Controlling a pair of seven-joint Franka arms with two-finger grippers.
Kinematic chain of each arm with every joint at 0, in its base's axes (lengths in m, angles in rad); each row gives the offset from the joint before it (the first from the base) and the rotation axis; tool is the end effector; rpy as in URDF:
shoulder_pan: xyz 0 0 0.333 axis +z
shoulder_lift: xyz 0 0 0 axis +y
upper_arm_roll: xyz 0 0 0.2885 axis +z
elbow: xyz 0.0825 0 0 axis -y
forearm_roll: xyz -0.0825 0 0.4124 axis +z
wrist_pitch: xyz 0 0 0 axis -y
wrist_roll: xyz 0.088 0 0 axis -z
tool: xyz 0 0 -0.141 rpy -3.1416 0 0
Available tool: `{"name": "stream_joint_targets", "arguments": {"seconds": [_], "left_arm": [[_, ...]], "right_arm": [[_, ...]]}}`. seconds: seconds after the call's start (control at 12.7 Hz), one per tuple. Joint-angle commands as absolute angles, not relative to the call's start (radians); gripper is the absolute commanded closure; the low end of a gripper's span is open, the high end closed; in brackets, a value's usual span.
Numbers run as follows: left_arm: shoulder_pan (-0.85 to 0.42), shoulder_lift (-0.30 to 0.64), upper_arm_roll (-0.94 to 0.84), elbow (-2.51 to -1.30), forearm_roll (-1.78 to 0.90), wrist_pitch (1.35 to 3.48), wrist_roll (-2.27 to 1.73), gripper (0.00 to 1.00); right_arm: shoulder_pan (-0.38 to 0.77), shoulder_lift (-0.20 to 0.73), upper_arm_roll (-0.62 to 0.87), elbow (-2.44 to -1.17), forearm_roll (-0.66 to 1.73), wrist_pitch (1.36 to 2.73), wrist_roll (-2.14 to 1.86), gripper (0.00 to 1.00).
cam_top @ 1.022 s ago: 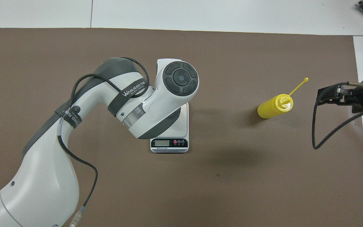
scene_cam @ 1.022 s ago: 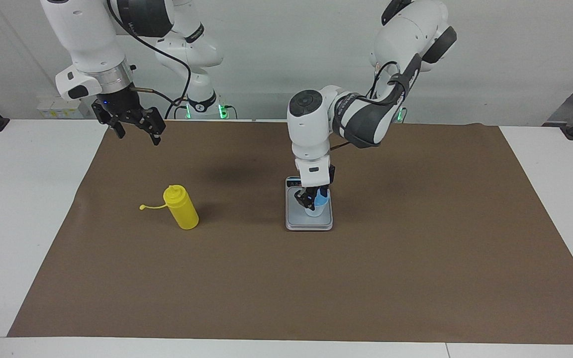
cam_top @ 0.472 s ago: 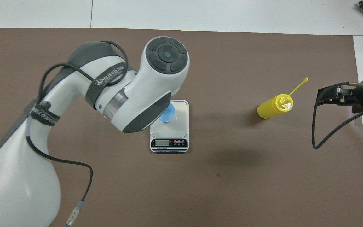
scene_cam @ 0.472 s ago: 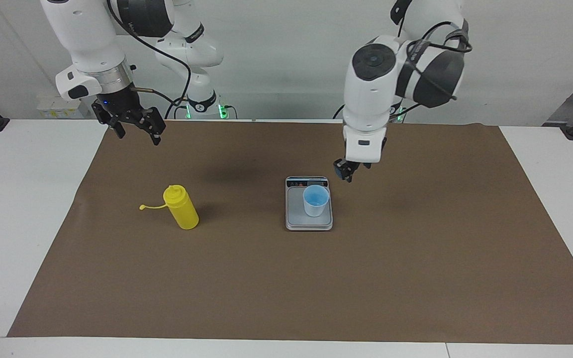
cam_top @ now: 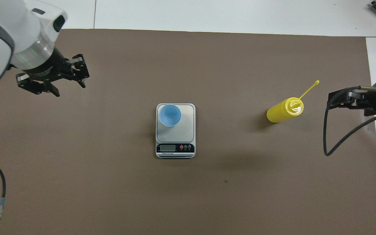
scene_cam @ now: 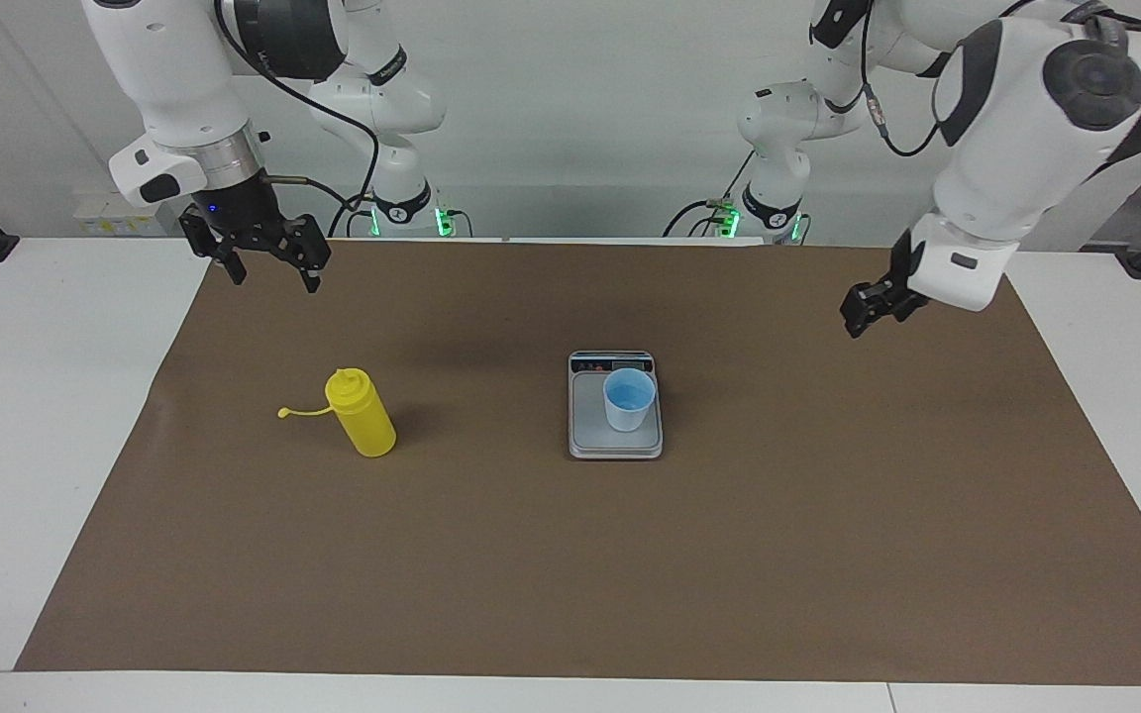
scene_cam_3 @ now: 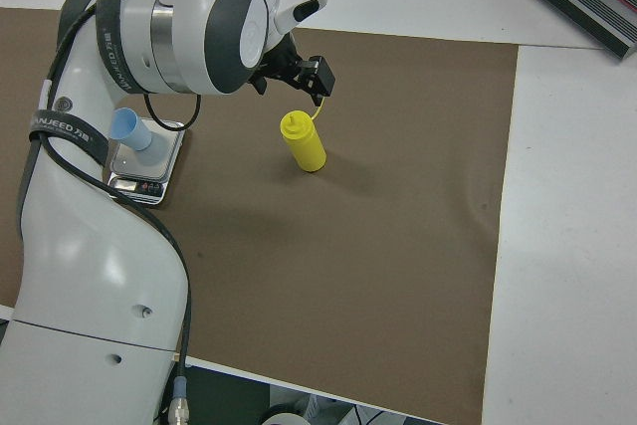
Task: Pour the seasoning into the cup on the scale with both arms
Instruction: 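Open the left gripper and withdraw it from the cup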
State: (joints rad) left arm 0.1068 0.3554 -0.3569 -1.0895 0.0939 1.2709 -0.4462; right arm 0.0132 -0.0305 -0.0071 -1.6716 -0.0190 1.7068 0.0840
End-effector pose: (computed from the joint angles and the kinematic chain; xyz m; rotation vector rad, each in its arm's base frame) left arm 0.6272 -0.1018 0.5646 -3.0892 -0.3540 0.2420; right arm 0.5879 0.0011 0.5423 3.1219 -0.1186 0.1039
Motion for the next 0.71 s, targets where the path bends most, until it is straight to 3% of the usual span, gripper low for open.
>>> {"name": "stream_joint_targets", "arguments": {"seconds": [0.0,0.24,0.63], "left_arm": [[-0.001,0.256,-0.111,-1.161,0.020,1.249,-0.178,0.34],[-0.044,0.174,-0.006,-1.320,0.015,1.356,-0.006,0.33],[-0.067,0.023,0.005,-1.661,0.009,1.632,-0.014,0.33]], "right_arm": [[-0.046,-0.092,-0.002,-1.805,0.064,1.831,-0.104,0.00],[-0.101,-0.123,-0.002,-1.914,0.156,1.956,-0.346,0.00],[-0.178,-0.121,-0.003,-2.038,0.395,2.086,-0.746,0.00]]}}
